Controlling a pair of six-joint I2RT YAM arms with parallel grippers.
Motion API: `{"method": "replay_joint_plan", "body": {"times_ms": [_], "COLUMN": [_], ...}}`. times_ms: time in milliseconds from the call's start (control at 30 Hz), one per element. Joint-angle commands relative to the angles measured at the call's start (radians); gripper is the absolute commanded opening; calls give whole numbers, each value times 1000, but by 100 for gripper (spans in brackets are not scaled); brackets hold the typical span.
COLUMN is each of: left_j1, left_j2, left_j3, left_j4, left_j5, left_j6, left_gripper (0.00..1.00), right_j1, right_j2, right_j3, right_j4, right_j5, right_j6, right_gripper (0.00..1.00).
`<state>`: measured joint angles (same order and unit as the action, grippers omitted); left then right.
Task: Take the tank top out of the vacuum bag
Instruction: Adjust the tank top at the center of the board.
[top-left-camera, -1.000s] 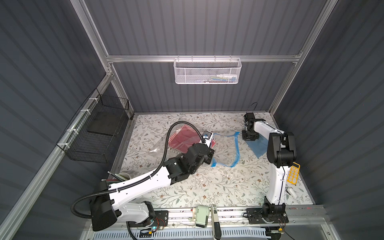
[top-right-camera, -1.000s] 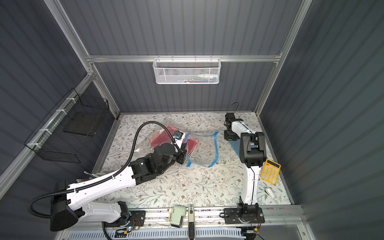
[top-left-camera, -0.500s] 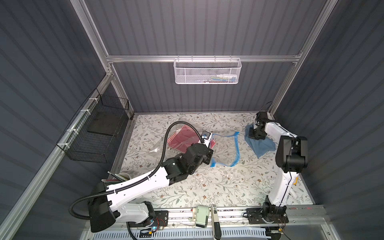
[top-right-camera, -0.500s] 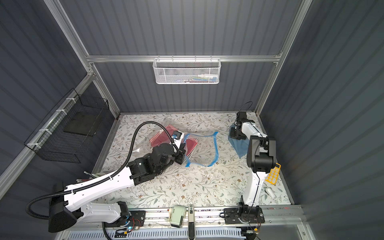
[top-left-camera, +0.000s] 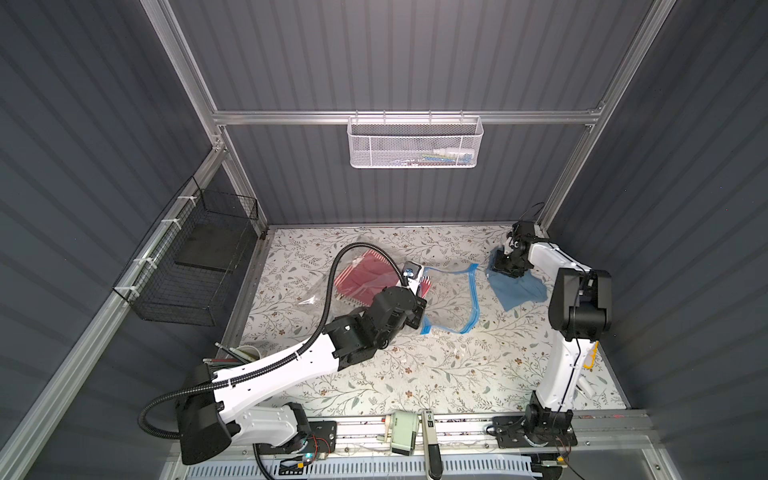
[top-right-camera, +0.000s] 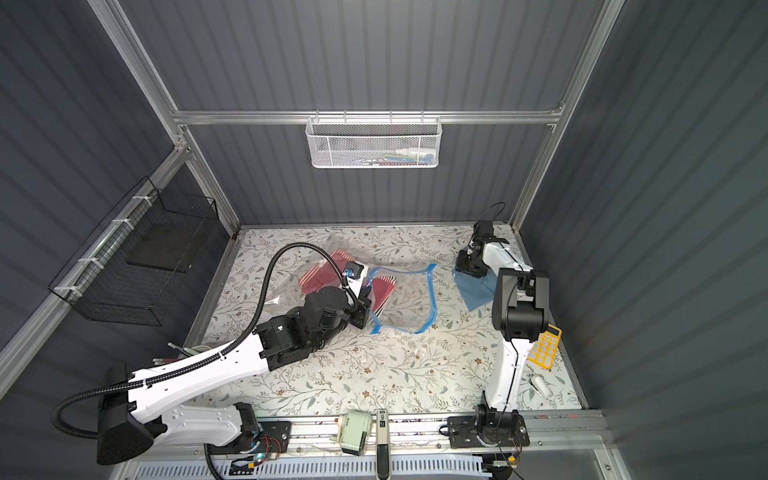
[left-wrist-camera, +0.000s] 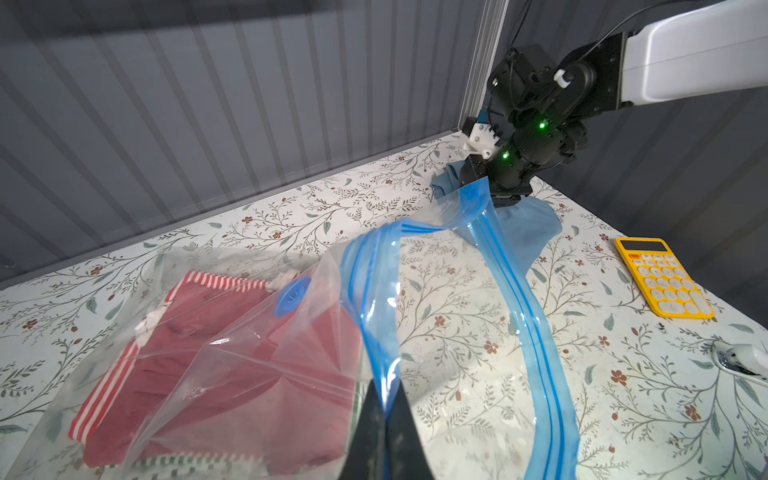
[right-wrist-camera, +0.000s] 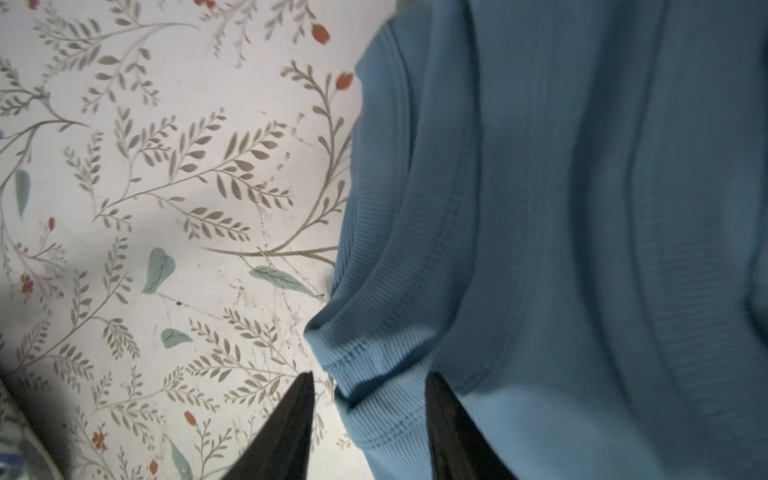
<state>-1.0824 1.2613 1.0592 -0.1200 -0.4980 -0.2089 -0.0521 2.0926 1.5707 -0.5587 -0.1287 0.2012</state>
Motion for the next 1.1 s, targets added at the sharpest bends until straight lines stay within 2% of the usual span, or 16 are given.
{"method": "replay_joint_plan", "body": {"times_ms": [0,67,233,367,400,500,533,600,833,967,1067], "left_j1": [9,9,9,9,9,9,9,9,9,9,9], "left_j2": [-7,-2,4,3,2,1,3,1,-3,1,0], "left_j3": [2,3,3,0,-1,1,2,3,2,0,-3], "left_j4": [3,7,10,11,13,15,15,15,19,26,26], "left_j5": [-19,-17,-15,-21,-23,-22,-23,-19,-8,-1,0], "left_j6": [-7,-10,-12,-9,-8,-3,-3,-2,-10,-20,-24], "left_gripper": [0,0,0,0,0,0,0,0,0,0,0], "right_j1": [29,47,88,100,101,94,89,68,-32,-30,2], "right_j2": [25,47,116,163,167,159,146,115,-65,-57,-2], "right_j3": [22,43,119,156,156,150,138,122,106,165,200], "right_j4": [-56,-68,-136,-178,-175,-167,-152,-134,-109,-133,-139], "right_j5": [101,142,328,394,387,360,346,293,-23,-165,-161], "right_j6": [-36,-49,-67,-80,-78,-85,-88,-80,-11,55,69], "right_gripper": [58,65,65,52,42,3,0,0,0,0,0]}}
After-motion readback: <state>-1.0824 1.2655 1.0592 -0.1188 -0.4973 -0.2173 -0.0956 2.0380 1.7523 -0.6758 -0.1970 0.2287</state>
